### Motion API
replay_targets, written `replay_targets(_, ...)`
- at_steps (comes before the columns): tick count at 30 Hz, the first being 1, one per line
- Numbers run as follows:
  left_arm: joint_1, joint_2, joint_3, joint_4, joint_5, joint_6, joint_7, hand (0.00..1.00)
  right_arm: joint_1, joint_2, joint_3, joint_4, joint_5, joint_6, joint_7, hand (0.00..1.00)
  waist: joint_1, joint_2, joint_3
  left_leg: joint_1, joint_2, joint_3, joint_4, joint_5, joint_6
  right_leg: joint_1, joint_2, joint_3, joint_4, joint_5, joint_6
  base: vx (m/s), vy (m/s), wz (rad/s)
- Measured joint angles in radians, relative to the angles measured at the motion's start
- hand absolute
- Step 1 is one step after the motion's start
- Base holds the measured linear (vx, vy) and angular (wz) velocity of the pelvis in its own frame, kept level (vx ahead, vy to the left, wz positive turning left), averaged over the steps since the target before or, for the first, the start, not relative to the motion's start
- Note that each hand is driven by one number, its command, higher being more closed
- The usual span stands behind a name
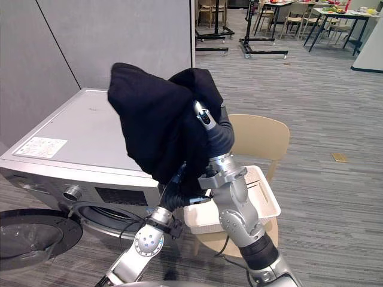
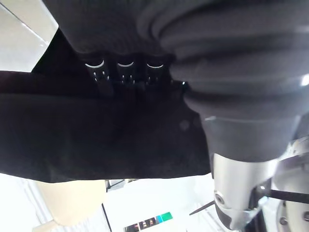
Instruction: Pick up the laundry basket with both hands and put the clothes into the washing machine.
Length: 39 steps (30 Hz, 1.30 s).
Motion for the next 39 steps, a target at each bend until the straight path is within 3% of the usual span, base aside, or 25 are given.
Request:
replay_targets(8,-0.068,-0.022,-0.018,0.049,-0.006,0.030,0.051,1.00,0.032,0.053,0.049,0.000,0.110,0.004,0.049,1.00,-0.003,-0.035,-0.022,0.000,-0.001,0.009,0.000,0.000,0.001,-0.002,0.000,0.017,-0.004,0.006,0.002,0.01,-0.007,-0.05)
replay_targets(17,-0.091,-0.022,-0.014,0.079,-0.065,0.033,0.051,1.00,0.088,0.058,0.055,0.002,0.148,0.010,0.078,1.00,-0.021,-0.040,-0.027,0.000,0.000,0.018,0.000,0.000,0.001,-0.014,0.001,0.029,-0.003,0.007,0.002,0.00,-0.003,-0.03)
replay_targets(18,-0.091,-0.022,-0.012,0.079,-0.067,0.034,0.051,1.00,0.097,0.058,0.055,0.002,0.147,0.010,0.080,0.00,-0.021,-0.040,-0.027,0.000,0.000,0.019,0.000,0.000,0.001,-0.014,0.001,0.030,-0.003,0.007,0.002,0.01,-0.009,-0.04)
replay_targets(25,-0.084,-0.021,0.052,0.079,-0.124,0.034,0.047,1.00,0.180,0.047,0.014,0.007,0.122,0.015,0.080,0.00,-0.023,-0.040,-0.027,0.000,0.002,0.033,0.000,0.000,0.000,-0.018,0.001,0.038,-0.002,0.007,0.002,0.00,-0.002,-0.01)
replay_targets(30,-0.040,-0.020,0.075,0.077,-0.142,0.033,0.036,1.00,0.208,0.013,-0.069,0.014,0.017,0.039,0.071,0.00,-0.024,-0.040,-0.027,0.000,0.002,0.036,0.000,-0.001,0.000,-0.019,0.001,0.042,-0.003,0.007,0.002,0.00,0.000,0.00)
replay_targets(39,0.033,-0.011,0.103,0.032,-0.163,0.027,-0.001,1.00,0.207,-0.047,-0.310,0.006,-0.189,0.028,0.000,0.00,-0.023,-0.040,-0.027,-0.007,0.003,0.055,0.000,-0.012,0.001,-0.031,0.002,0.057,-0.005,0.008,0.003,0.01,-0.002,-0.04)
